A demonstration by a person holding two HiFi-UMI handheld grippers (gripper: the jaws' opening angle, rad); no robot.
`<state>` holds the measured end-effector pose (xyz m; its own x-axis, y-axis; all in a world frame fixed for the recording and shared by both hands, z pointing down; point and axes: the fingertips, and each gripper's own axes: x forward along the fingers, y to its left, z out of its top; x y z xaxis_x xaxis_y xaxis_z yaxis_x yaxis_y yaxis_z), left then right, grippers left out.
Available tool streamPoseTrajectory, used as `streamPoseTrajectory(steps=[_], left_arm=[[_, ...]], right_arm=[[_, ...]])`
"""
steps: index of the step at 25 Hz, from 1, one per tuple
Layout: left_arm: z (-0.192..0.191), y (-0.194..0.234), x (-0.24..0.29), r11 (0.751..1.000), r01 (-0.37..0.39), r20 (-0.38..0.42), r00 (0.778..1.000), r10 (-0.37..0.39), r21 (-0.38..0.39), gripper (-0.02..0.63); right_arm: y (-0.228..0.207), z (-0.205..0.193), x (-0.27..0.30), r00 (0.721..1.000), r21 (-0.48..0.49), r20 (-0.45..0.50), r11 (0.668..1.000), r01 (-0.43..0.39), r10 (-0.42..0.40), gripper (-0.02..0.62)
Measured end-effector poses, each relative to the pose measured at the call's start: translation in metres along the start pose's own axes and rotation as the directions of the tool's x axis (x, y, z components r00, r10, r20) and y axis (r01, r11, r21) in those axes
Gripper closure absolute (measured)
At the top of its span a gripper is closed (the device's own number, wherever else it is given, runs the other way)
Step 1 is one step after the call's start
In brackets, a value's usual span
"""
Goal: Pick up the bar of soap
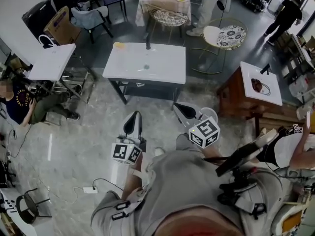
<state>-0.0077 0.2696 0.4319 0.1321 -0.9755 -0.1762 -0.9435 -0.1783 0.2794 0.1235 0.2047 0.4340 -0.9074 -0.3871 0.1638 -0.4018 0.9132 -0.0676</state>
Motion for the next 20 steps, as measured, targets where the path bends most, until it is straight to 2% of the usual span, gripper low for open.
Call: streamPoseTrajectory(steps=[6,20], left_arm=[[0.01,0.017,0.001,0.999,-0.032,0.01,0.999,0.032,0.005,0.611],[0.01,0.058,0.01,0.994,-0.105,0.017,0.994,0.104,0.033,0.611]], right_arm=[[0.007,0.02,0.022,1.0,-0.044,0.022,0.999,0.0,0.001,0.592],[0.007,0.019,0.083,0.994,-0.038,0.026,0.993,-0.107,0.108,0.592]])
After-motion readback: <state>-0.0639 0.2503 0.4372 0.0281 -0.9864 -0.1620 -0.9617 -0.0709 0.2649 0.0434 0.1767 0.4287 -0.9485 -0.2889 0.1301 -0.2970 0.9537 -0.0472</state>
